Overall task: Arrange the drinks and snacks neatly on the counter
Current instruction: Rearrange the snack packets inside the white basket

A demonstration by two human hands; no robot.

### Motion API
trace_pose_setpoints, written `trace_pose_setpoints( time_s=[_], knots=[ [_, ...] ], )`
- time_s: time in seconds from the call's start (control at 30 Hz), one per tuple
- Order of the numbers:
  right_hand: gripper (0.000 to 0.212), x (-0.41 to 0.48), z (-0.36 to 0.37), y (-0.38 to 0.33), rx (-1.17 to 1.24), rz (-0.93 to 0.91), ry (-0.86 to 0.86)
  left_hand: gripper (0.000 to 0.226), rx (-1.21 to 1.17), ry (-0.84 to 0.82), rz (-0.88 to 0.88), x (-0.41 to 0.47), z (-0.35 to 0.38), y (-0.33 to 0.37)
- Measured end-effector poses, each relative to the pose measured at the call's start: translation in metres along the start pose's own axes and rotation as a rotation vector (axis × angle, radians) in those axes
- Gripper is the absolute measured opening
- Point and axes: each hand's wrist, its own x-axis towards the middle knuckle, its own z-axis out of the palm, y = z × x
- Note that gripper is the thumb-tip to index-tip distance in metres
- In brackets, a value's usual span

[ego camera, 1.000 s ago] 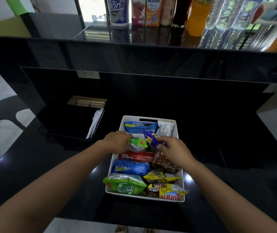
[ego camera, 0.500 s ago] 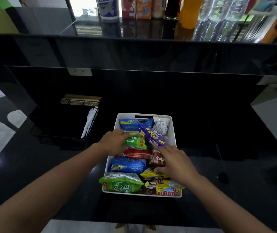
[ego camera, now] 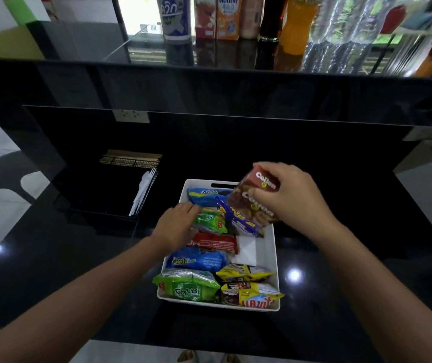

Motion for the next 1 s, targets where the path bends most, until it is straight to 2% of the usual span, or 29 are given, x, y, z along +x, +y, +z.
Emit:
trace_pose_setpoints(
  time_s=[0.17, 0.3, 0.37, 0.5, 0.87, 1.0],
  knots=[
    [0.053, 0.046, 0.033, 0.027, -0.121, 0.094, -0.104, 0.068, -0.073, 0.094, 0.023, 0.027, -0.004, 0.018],
    [0.047, 0.068, 0.060, 0.042, -0.124, 0.145, -0.165, 0.092, -0.106, 0.006, 0.028, 0.048, 0.004, 0.028],
    [0.048, 0.082, 0.062, 0.047, -0.116, 0.174, -0.153, 0.096, -0.093, -0.032, 0.048, 0.054, 0.008, 0.029],
    [0.050, 0.100, 0.062, 0.060, -0.169, 0.204, -0.134, 0.085, -0.077, -0.006, 0.105, 0.060, 0.009, 0.027],
    [0.056, 0.089, 0.097, 0.078, -0.217, 0.142, -0.421, 0.065, -0.088, 0.035, 0.232, 0.048, 0.002, 0.026],
    [0.052, 0.078, 0.108, 0.078, -0.315, 0.073, -0.431, 0.066, -0.140, 0.035, 0.228, 0.041, -0.002, 0.025]
  ],
)
